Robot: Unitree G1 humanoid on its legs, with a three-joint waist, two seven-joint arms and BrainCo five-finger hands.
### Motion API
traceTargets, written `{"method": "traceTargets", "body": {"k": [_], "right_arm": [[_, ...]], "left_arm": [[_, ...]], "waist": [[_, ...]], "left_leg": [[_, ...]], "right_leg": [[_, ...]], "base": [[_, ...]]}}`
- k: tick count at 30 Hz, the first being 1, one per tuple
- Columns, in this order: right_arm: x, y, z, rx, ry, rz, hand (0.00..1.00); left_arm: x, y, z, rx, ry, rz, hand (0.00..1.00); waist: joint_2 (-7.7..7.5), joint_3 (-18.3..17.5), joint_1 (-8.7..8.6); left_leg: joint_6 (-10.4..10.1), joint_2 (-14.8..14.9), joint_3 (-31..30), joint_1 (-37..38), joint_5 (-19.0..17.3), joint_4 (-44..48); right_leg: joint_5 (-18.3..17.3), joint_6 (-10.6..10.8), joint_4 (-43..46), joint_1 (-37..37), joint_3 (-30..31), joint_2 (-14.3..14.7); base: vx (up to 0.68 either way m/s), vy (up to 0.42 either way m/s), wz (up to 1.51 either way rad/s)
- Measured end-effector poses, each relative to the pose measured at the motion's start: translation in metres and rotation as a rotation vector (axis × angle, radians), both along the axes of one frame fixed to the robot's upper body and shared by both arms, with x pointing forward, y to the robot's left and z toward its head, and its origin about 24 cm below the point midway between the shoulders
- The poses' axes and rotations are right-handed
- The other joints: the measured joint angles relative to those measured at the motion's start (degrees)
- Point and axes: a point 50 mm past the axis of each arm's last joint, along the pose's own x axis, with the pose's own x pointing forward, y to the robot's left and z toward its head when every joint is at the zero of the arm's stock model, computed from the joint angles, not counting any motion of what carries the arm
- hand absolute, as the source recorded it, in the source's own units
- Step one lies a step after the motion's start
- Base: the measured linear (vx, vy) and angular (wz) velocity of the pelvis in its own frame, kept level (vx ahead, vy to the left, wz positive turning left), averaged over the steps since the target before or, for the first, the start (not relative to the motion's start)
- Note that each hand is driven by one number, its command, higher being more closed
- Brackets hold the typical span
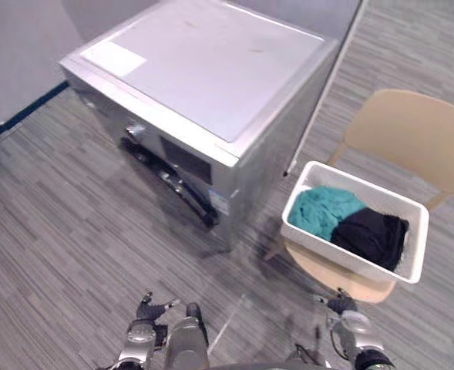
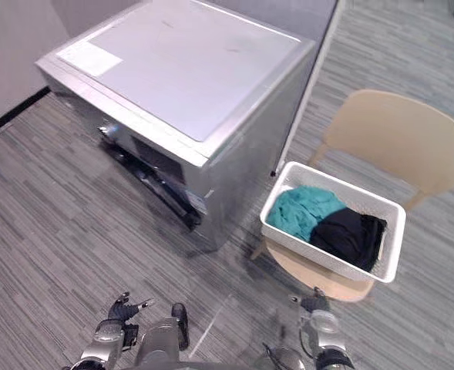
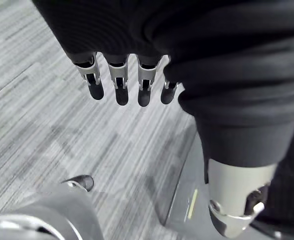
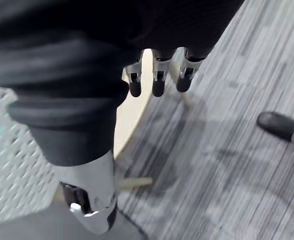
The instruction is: Pick up the laundry basket with both hands and put the clothes into the washing machine.
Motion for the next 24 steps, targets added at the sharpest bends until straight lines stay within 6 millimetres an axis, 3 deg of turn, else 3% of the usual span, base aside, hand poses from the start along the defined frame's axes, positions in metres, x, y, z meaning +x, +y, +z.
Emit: {"method": "traceTargets", "body": {"k": [1, 2, 3, 4, 5, 6, 7, 8, 11, 16, 18, 22, 24], "right_arm": [[0.002, 0.000, 0.001, 0.000, -0.001, 0.003, 0.00], [0.002, 0.003, 0.000, -0.002, 0.013, 0.022, 0.00], [0.002, 0.009, -0.002, 0.000, 0.022, 0.053, 0.00], [0.001, 0.012, -0.003, 0.000, 0.030, 0.068, 0.00], [-0.003, 0.016, -0.005, 0.006, 0.042, 0.082, 0.00], [-0.004, 0.018, -0.007, 0.006, 0.048, 0.092, 0.00], [-0.007, 0.022, -0.008, 0.006, 0.055, 0.113, 0.00], [-0.007, 0.023, -0.008, 0.003, 0.051, 0.125, 0.00], [0.002, 0.029, -0.002, 0.002, 0.003, 0.153, 0.00], [0.018, 0.066, 0.005, 0.034, -0.055, 0.286, 0.00], [0.039, 0.081, 0.021, 0.026, -0.143, 0.354, 0.00], [0.084, 0.097, 0.058, -0.014, -0.314, 0.431, 0.00], [0.105, 0.099, 0.083, -0.055, -0.419, 0.434, 0.00]], "left_arm": [[-0.002, 0.000, -0.001, -0.001, 0.006, 0.002, 0.00], [-0.006, 0.002, -0.001, 0.003, 0.012, 0.007, 0.00], [-0.005, 0.003, -0.001, 0.007, 0.013, 0.011, 0.00], [-0.006, 0.005, -0.001, 0.014, 0.016, 0.013, 0.00], [-0.009, 0.007, -0.001, 0.019, 0.021, 0.020, 0.00], [-0.010, 0.007, -0.001, 0.019, 0.023, 0.025, 0.00], [-0.012, 0.006, -0.002, 0.018, 0.026, 0.032, 0.00], [-0.014, 0.004, -0.004, 0.015, 0.030, 0.037, 0.00], [-0.008, -0.018, -0.006, -0.043, 0.008, 0.030, 0.00], [-0.009, -0.025, -0.007, -0.063, 0.006, 0.031, 0.00], [-0.010, -0.025, -0.007, -0.065, 0.002, 0.037, 0.00], [-0.007, -0.027, -0.005, -0.072, -0.020, 0.048, 0.00], [-0.002, -0.029, -0.002, -0.083, -0.048, 0.073, 0.00]], "waist": [[0.07, 0.0, 0.20], [0.63, 0.3, 0.31], [0.52, 0.3, 0.14], [0.09, 0.3, -0.12], [0.10, 0.4, -0.67], [0.00, 0.5, -0.69], [-0.33, 0.4, -0.66], [-0.34, 0.4, -0.59], [0.78, 0.3, -0.75], [0.88, 0.3, 0.13], [1.11, 0.7, 2.43], [2.22, 2.6, 2.76], [2.78, 3.9, 4.06]], "left_leg": [[0.6, -0.8, -0.2, 0.4, -0.6, -0.3], [1.5, -1.4, -0.6, 1.1, -1.1, -1.3], [2.7, -2.7, -1.8, 1.9, -0.3, -3.5], [3.2, -3.3, -2.2, 2.6, 0.2, -4.7], [4.2, -4.8, -3.6, 4.1, 1.1, -7.4], [4.6, -5.3, -3.7, 5.2, 1.7, -8.8], [4.5, -6.3, -4.2, 7.1, 2.7, -10.7], [3.9, -7.5, -5.1, 7.3, 3.2, -10.7], [3.2, -9.3, -8.8, 6.4, 4.0, -11.1], [1.8, -9.7, -15.3, 6.1, 6.9, -14.9], [1.6, -9.8, -15.9, 6.1, 7.7, -15.9], [1.6, -10.0, -16.8, 5.0, 9.2, -16.4], [1.8, -10.1, -16.7, 3.3, 10.0, -16.6]], "right_leg": [[1.5, -4.5, 3.4, -2.3, 1.7, -1.4], [-0.9, -8.6, 9.1, -6.8, 7.7, -0.6], [-7.7, -6.1, 12.4, -9.5, 12.2, 2.9], [-10.2, -5.6, 13.1, -10.3, 14.0, 5.5], [-14.2, -5.4, 13.3, -11.6, 17.2, 11.2], [-15.6, -5.2, 12.4, -12.0, 18.9, 14.1], [-17.3, -4.8, 8.4, -12.2, 21.4, 19.8], [-18.3, -7.1, 4.3, -11.7, 21.9, 22.0], [-19.7, -7.3, 0.7, -10.2, 21.6, 22.5], [-19.0, -6.9, -2.4, -6.8, 14.7, 22.8], [-18.9, -6.9, -2.8, -6.3, 14.1, 22.9], [-18.2, -6.8, -3.1, -6.5, 12.8, 22.8], [-17.9, -6.5, -3.7, -7.9, 12.7, 22.7]], "base": [[-0.01, 0.250, 0.08], [0.02, 0.186, 0.26], [0.04, 0.157, 0.41], [0.07, 0.121, 0.64], [0.07, 0.072, 0.57], [0.11, 0.052, 0.62], [0.12, 0.008, 0.55], [0.14, -0.003, 0.79], [0.13, 0.012, 0.64], [0.13, -0.067, 0.79], [0.10, -0.060, 0.41], [0.02, -0.022, 0.32], [-0.06, 0.002, 0.07]]}}
